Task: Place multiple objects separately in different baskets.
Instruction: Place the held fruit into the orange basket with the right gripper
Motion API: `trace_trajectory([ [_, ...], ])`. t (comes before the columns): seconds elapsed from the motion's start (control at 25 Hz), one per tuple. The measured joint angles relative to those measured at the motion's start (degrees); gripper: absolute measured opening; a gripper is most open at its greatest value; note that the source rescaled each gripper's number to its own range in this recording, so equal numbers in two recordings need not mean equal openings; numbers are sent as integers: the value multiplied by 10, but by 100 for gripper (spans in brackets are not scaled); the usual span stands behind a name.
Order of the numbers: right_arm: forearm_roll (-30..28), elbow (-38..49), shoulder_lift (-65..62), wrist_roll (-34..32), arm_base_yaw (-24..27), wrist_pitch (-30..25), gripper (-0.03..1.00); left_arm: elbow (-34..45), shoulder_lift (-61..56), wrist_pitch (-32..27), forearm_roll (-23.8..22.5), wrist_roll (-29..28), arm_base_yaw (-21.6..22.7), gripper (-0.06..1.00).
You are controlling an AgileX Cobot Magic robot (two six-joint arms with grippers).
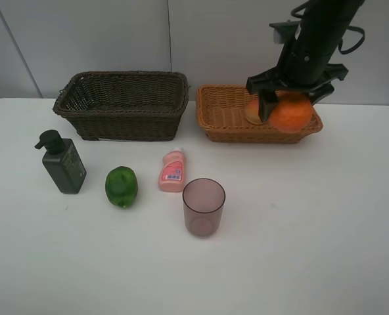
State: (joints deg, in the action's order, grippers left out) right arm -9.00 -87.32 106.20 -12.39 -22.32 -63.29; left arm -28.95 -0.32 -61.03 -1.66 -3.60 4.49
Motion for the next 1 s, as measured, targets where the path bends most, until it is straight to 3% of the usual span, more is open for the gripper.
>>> trace_trajectory([
  [0.16, 0, -40, 37, 0, 19, 47, 33, 0, 0, 0, 0, 0, 0, 100],
  [0.64, 9, -47, 114, 0, 50, 323, 33, 0, 0, 0, 0, 0, 0, 100],
  [1.0, 11, -47, 185, 0, 50, 396, 32, 0, 0, 0, 0, 0, 0, 100],
])
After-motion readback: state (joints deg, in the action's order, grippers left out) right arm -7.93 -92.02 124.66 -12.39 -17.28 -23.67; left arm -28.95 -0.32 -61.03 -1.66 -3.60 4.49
